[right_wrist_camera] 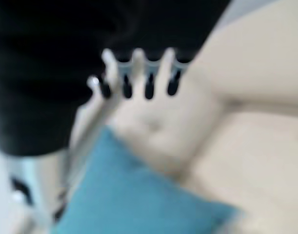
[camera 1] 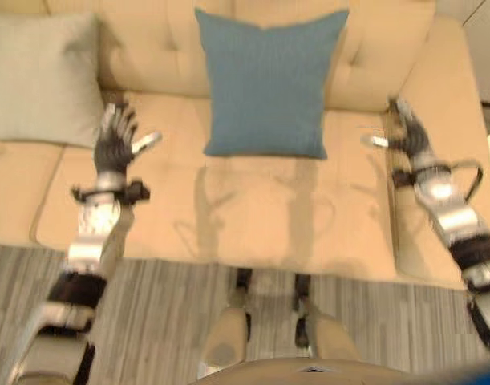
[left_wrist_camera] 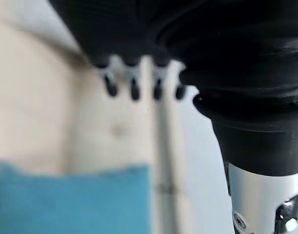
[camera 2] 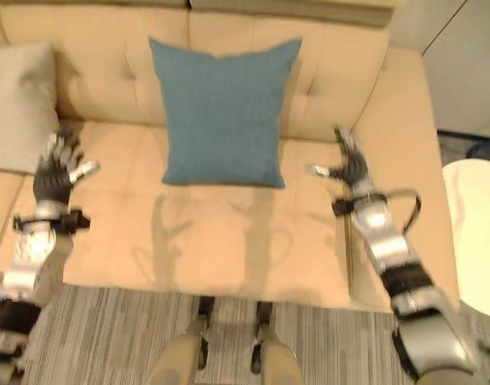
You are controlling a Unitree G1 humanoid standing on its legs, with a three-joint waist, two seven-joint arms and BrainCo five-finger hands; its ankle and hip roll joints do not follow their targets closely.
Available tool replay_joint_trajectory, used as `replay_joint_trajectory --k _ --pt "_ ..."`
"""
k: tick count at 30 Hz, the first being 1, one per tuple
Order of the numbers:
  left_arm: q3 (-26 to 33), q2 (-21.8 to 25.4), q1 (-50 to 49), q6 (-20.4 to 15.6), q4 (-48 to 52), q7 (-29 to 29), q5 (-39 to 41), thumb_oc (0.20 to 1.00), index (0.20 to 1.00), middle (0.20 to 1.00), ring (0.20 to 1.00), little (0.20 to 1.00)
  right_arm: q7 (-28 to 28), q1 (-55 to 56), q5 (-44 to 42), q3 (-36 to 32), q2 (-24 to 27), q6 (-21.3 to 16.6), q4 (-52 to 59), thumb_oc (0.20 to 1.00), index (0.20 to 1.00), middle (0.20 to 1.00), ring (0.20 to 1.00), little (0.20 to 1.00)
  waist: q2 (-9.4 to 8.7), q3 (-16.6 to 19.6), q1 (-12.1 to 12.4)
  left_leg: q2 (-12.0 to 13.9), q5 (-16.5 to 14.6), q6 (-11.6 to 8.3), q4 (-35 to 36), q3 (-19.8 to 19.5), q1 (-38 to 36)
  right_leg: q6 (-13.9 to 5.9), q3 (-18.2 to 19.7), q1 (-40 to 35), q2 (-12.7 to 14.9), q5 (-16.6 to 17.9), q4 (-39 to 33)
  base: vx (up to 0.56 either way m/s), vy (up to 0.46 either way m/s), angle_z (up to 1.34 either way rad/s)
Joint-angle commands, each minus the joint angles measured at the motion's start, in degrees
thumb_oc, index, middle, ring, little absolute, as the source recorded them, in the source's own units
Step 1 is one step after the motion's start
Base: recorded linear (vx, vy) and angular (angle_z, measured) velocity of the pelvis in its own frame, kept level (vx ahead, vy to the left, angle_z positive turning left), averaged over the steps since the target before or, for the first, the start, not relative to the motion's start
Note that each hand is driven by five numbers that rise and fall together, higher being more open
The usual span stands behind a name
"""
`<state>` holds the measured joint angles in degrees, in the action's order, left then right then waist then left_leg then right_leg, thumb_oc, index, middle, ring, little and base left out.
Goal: Pick up all the scattered cushions and arrange them neatly on the sofa.
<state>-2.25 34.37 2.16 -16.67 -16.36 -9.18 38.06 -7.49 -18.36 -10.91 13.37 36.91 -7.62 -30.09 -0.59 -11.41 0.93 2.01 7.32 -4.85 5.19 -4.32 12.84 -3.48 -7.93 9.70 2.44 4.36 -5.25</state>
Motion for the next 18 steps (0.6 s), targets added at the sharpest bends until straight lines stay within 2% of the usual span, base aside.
replay_joint_trajectory --k 1,5,7,8,11,14,17,18 --pt "-0.6 -3.2 2.5 1.3 -10.0 4.5 -5.5 1.0 1.0 1.0 1.0 1.0 3.2 -1.1 4.5 1.5 -1.3 -1.1 -2.9 1.0 1.0 1.0 1.0 1.0 -1.69 4.1 -0.5 -0.8 -3.1 -0.47 -0.2 1.1 -4.4 -3.82 -0.4 -0.9 1.5 -1.8 0.2 0.0 -0.008 -0.06" --pt "-0.1 -9.7 -4.5 4.6 -23.0 6.1 -11.2 1.0 1.0 1.0 1.0 1.0 4.8 5.1 7.9 0.8 -5.3 0.2 -9.9 1.0 1.0 1.0 1.0 1.0 -1.35 5.9 -1.0 -0.3 -3.6 -0.31 -0.2 1.7 -7.3 -3.59 0.0 -3.8 1.2 -2.5 0.2 0.01 -0.003 -0.11" --pt "0.5 -13.0 -6.0 6.2 -32.0 6.3 -13.3 1.0 1.0 1.0 1.0 1.0 5.2 7.2 9.3 0.7 -7.3 0.5 -14.4 1.0 1.0 1.0 1.0 1.0 -1.21 6.7 -1.4 0.1 -3.5 -0.31 -0.2 1.9 -8.2 -3.45 0.2 -4.9 1.0 -2.8 0.2 -0.01 -0.019 -0.02" --pt "1.1 -15.4 -6.3 7.4 -40.4 6.4 -14.6 1.0 1.0 1.0 1.0 1.0 4.9 8.6 10.6 0.5 -9.0 0.9 -19.2 1.0 1.0 1.0 1.0 1.0 -0.98 7.1 -1.7 0.3 -3.4 -0.53 -0.2 2.0 -9.1 -3.25 0.1 -6.1 0.9 -3.1 0.2 -0.02 -0.059 -0.05" --pt "2.4 -17.7 -5.8 9.2 -51.4 6.6 -16.1 1.0 1.0 1.0 1.0 1.0 4.3 11.2 10.5 -0.8 -12.2 1.2 -26.2 1.0 1.0 1.0 1.0 1.0 -0.55 6.7 -2.2 1.2 -2.7 -1.61 -0.2 1.6 -9.8 -2.38 -1.0 -6.9 0.5 -4.8 2.7 -0.04 -0.074 0.07" --pt "2.3 -18.3 -5.0 10.1 -55.1 6.8 -18.2 1.0 1.0 1.0 1.0 1.0 3.7 12.4 10.5 -1.6 -13.9 1.7 -31.4 1.0 1.0 1.0 1.0 1.0 -0.56 6.5 -2.7 1.9 -1.7 -2.79 -0.2 0.6 -9.7 -1.41 -1.8 -8.1 -0.4 -5.5 2.3 -0.05 -0.102 0.18" --pt "2.1 -18.3 -4.5 10.4 -56.3 6.6 -19.0 1.0 1.0 1.0 1.0 1.0 3.0 12.6 10.2 -2.1 -14.9 2.1 -35.6 1.0 1.0 1.0 1.0 1.0 -1.09 6.3 -2.8 2.0 -1.2 -3.08 -1.1 0.2 -9.0 -1.01 -2.4 -9.1 -0.8 -5.3 0.8 -0.1 -0.111 0.53" --pt "1.9 -18.3 -4.2 10.5 -56.3 6.7 -19.3 1.0 1.0 1.0 1.0 1.0 2.7 12.5 11.0 -1.7 -14.9 2.2 -37.0 1.0 1.0 1.0 1.0 1.0 -1.73 5.7 -2.7 1.5 -2.0 -3.02 -4.5 0.3 -7.7 -0.97 -2.7 -9.1 -0.6 -5.0 0.3 -0.15 -0.082 0.28"
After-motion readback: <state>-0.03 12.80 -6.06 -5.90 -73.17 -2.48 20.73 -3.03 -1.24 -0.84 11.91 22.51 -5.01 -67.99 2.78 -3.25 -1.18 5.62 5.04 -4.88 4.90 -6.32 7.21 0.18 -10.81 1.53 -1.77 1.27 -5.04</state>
